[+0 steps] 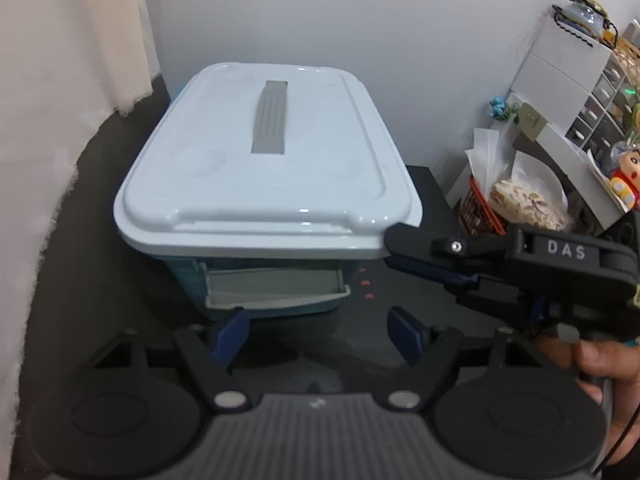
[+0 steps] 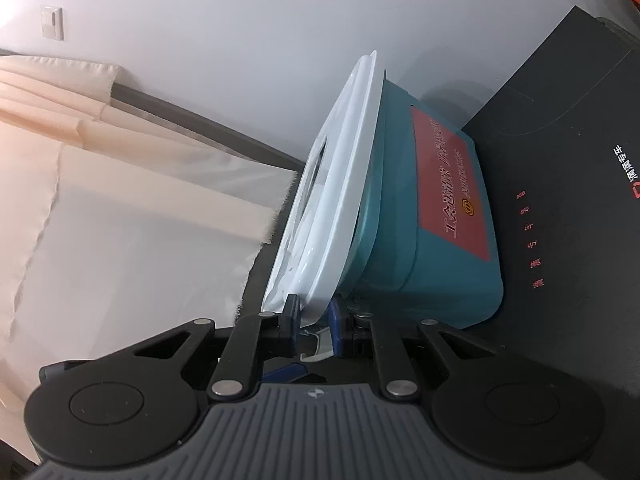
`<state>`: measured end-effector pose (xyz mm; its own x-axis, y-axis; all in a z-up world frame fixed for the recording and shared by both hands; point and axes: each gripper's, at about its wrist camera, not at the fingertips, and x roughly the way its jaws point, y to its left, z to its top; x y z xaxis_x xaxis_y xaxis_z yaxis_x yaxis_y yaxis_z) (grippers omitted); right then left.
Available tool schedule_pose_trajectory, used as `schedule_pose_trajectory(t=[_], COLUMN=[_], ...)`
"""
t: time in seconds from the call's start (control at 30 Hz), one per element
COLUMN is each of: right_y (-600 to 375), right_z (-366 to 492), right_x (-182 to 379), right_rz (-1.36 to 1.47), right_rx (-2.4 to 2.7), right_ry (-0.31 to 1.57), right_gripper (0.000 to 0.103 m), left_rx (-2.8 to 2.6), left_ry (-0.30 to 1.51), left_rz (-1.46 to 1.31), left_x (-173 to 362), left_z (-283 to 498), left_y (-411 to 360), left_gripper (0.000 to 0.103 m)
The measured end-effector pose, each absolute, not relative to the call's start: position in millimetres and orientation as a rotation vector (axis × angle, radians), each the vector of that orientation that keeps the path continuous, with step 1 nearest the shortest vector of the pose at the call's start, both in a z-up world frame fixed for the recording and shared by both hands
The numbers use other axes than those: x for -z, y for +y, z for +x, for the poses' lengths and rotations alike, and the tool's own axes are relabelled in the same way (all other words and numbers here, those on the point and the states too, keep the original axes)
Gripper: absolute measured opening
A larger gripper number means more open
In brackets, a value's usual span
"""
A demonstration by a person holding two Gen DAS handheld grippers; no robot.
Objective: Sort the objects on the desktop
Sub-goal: 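Lower the white lid onto the teal bin rim with the right tool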
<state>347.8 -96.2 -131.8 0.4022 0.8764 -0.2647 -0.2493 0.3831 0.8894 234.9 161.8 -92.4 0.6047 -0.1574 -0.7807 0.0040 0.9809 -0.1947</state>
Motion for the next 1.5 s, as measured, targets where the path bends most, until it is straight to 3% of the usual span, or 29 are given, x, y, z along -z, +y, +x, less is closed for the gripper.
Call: schedule_pose_trajectory(t=[0.3, 0.37, 0.5, 0.53, 0.7, 0.93, 1.5], right_y=[-101, -106, -116, -118, -130, -117, -105], right_z=[353, 353, 350, 349, 345, 362, 398], right_x=[134, 134, 133, 132, 116, 114, 122], right_rz=[0.881, 0.896, 0.906, 0.903, 0.854, 0.762, 0.770], right_rx=[-0.842, -0.819, -0.792, -0.786, -0.714, -0.727, -0.733], right_ry=[0.915, 0.909, 0.888, 0.879, 0.726, 0.724, 0.696], right_gripper=[0.019, 0.024, 0.045, 0.046, 0.045, 0.031, 0.030], left_rx=[0.037, 0.034, 0.032, 0.030, 0.016, 0.038, 0.068], left_ry=[0.900, 0.895, 0.888, 0.887, 0.882, 0.896, 0.921], left_rz=[-0.208, -0.207, -0.200, -0.198, -0.204, -0.186, -0.174], left_x=[88, 88, 88, 88, 92, 96, 103], left_z=[229, 232, 242, 244, 258, 277, 323], left_y=[156, 154, 149, 148, 145, 133, 106], left_gripper=[0.079, 0.079, 0.079, 0.079, 0.079, 0.079, 0.079])
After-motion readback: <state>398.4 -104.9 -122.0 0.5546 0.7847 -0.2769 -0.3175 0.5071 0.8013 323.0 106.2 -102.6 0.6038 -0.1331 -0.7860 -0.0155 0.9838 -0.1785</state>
